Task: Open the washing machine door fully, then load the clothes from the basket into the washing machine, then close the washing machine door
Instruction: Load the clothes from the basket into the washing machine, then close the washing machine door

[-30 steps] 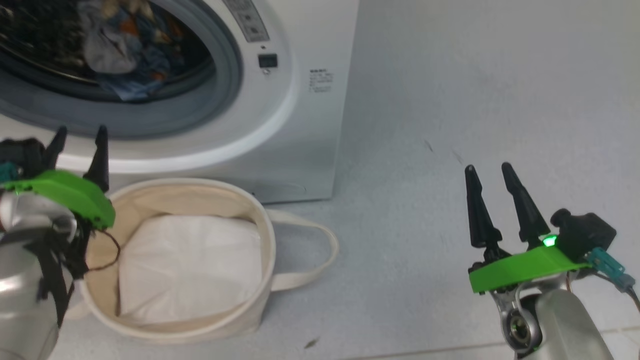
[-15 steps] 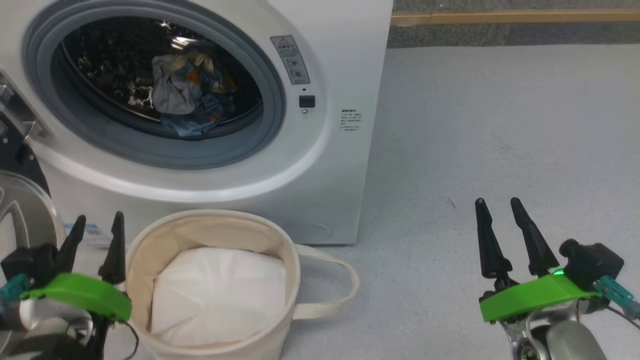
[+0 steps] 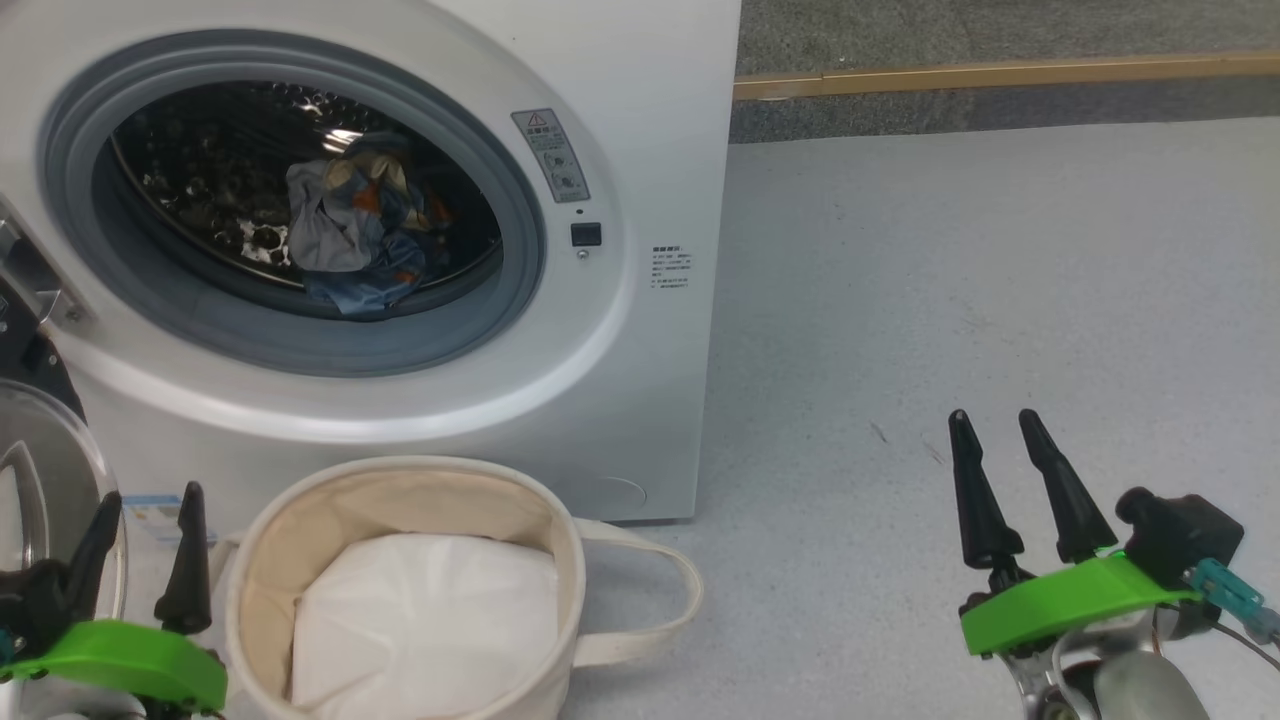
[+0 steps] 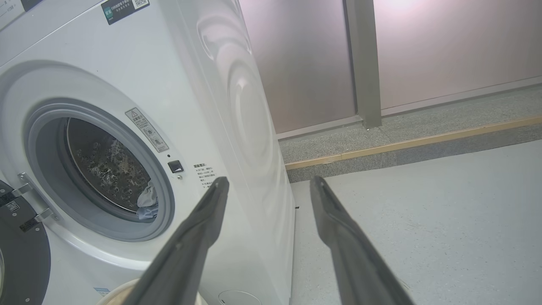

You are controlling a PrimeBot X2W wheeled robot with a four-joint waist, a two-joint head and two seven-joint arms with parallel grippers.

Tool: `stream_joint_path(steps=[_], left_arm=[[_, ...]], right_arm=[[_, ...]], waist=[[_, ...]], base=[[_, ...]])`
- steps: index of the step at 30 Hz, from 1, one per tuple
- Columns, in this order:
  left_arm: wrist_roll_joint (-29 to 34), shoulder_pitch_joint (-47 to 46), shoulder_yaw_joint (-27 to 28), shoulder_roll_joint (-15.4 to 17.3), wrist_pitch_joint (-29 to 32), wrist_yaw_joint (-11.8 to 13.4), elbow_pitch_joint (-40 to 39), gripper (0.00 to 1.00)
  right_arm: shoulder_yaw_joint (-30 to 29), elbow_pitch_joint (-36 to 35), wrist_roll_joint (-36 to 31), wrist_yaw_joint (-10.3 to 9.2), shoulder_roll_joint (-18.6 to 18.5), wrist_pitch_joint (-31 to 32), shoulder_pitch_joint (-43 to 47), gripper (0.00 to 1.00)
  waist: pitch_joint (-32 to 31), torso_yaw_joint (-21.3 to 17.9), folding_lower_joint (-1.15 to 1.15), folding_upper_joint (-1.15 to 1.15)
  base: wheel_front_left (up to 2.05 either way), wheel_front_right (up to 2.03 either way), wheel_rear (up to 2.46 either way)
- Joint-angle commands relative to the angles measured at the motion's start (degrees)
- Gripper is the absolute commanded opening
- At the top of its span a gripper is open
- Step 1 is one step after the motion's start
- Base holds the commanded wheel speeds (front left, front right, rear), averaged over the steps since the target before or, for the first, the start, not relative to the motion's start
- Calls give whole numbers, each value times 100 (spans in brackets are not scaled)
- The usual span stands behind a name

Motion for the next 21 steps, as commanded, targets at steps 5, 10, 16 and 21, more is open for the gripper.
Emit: stream_joint_path(steps=[5, 10, 16, 21], left_arm=[[12, -65, 355, 352, -23, 173, -315, 100], [43, 14, 316, 356, -8, 254, -451, 100], [86, 39, 292, 380, 12, 343, -543, 100], [111, 48, 267, 416, 39, 372, -596, 100]], right_arm=[[90, -223, 3, 6, -11, 14, -10, 100], [88, -233, 23, 6, -21, 23, -7, 100], [112, -224, 52, 6, -28, 16, -24, 100], [134, -192, 61, 6, -33, 7, -32, 100]], waist=[[-54, -27, 1, 0], [-76, -20, 1, 0], [-79, -18, 1, 0], [-78, -14, 1, 0]], base=[[0, 0, 0], [0, 0, 0], [0, 0, 0], [0, 0, 0]])
